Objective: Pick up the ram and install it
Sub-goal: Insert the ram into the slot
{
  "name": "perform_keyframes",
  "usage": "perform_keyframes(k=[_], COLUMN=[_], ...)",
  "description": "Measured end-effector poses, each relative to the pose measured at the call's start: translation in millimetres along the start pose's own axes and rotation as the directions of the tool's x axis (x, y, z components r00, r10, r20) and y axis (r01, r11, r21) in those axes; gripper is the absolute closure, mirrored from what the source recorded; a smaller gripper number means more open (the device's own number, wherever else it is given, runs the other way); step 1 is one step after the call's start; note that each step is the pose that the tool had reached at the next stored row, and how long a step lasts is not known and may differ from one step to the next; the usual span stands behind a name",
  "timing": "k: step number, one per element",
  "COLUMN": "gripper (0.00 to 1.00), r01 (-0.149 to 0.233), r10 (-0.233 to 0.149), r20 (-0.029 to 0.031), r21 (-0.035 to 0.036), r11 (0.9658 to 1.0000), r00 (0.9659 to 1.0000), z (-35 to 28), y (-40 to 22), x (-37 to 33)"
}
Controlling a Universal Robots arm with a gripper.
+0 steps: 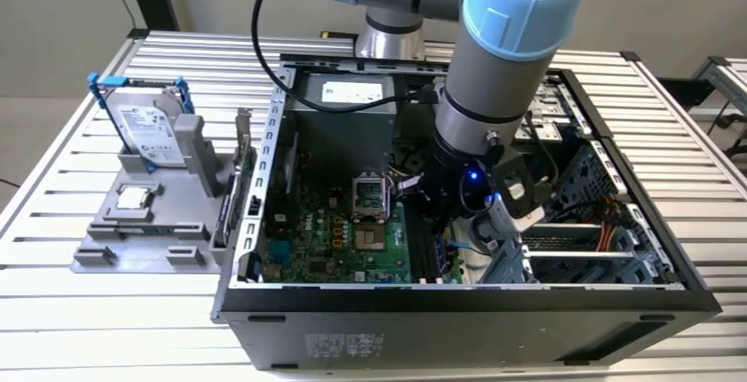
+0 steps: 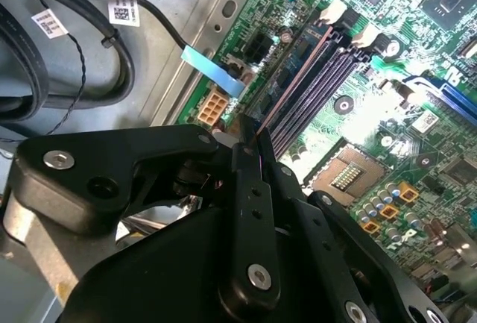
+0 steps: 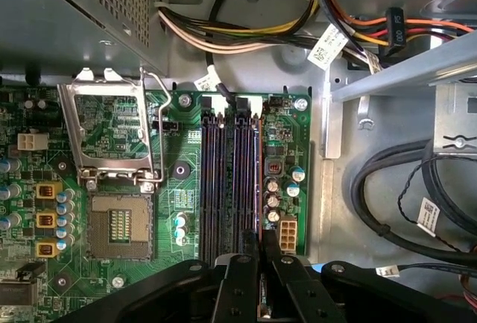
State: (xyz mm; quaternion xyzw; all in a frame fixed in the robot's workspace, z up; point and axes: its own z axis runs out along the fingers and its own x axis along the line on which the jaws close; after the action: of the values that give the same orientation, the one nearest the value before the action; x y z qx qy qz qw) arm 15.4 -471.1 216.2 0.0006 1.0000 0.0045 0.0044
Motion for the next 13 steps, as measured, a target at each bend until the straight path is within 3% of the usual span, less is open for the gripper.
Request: perform_keyframes(k=[9, 13], gripper=[1.00, 1.00], r01=[-0.002, -0.002], r10=[0.002, 0.002], r20=[0.0001, 0.0001], r21=[0.0007, 0.0055], r11=[1.0000, 1.0000], r00=[1.0000, 1.0000], z=[-1.3, -4.2], y=[0.1, 0.1], x=[0.0, 0.0])
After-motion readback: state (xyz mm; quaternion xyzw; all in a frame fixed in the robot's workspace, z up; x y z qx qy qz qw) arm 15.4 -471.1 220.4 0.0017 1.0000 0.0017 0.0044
